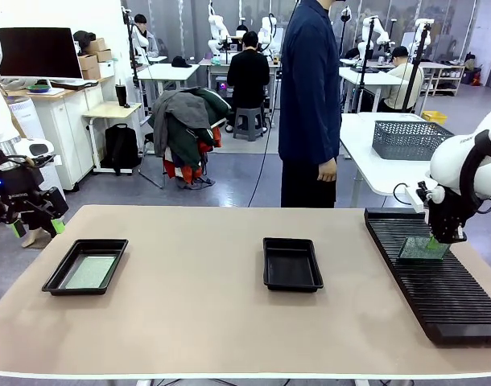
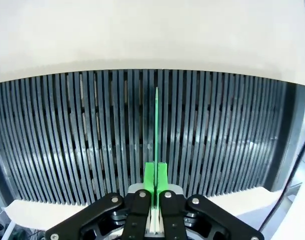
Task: Inspect and transfer BCBs to ESD trays.
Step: Pick up the Blank PCB from the PCB Rack and place it in the right ESD tray.
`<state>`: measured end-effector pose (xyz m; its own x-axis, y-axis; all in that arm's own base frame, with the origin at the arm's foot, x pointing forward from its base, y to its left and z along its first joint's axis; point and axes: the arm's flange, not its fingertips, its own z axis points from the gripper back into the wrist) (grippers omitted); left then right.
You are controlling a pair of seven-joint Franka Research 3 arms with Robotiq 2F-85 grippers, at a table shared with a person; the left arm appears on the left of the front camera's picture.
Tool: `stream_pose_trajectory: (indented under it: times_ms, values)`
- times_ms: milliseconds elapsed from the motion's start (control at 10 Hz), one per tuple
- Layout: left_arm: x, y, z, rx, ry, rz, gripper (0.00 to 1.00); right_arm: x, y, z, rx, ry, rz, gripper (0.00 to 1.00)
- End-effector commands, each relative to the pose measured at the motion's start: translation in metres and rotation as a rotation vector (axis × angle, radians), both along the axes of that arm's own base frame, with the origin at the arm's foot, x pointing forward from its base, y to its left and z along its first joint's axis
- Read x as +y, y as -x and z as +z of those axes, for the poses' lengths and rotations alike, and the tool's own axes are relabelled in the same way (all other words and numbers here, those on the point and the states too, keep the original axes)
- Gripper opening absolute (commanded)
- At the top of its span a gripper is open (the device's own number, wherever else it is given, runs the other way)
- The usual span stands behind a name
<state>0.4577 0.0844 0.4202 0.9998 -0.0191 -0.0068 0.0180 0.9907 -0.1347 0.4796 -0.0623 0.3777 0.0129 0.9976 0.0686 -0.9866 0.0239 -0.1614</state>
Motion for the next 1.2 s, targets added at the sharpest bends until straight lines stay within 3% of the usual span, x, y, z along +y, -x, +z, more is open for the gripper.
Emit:
stream_pose_trajectory:
  times_ms: [0,600,800,1100]
  values:
    - [0.000,0.000,-0.001,-0.004,-0.003,0.002,0.95,0.001,0.017,0.050,0.001,0.036,0.004,0.02]
    - [0.000,0.000,-0.001,-0.004,-0.003,0.002,0.95,-0.001,0.074,0.227,0.029,-0.042,0.017,0.02]
    - [0.000,0.000,-0.001,-0.004,-0.003,0.002,0.95,0.000,0.087,0.258,0.037,-0.038,-0.009,0.02]
    - [0.000,0.000,-0.001,-0.004,-0.003,0.002,0.95,-0.004,0.094,0.275,0.033,-0.038,-0.014,0.02]
